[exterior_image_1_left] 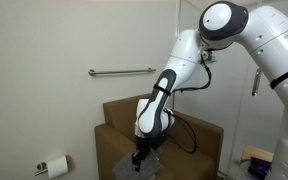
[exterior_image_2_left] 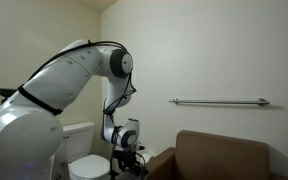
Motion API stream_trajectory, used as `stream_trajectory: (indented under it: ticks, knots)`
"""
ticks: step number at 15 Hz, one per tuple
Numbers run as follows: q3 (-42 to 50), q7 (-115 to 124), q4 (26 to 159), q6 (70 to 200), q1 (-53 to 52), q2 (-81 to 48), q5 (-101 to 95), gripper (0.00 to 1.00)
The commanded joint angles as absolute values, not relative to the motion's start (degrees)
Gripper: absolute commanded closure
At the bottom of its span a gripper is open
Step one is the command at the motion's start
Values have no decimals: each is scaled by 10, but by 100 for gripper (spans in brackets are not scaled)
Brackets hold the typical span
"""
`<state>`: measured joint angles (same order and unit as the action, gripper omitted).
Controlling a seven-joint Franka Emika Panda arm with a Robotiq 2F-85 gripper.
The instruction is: Wipe the shoulder of the couch with the cloth
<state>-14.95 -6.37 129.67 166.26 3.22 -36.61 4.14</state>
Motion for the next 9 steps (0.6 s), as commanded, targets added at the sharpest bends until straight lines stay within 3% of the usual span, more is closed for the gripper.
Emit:
stream_trajectory:
  ticks: [1, 4, 9]
  knots:
    - [-95, -63, 1290, 1610, 17, -377, 27, 86]
    - [-72, -47, 1284, 1578, 11, -379, 31, 94]
    - [-46, -1, 1279, 1545, -3, -363, 37, 94]
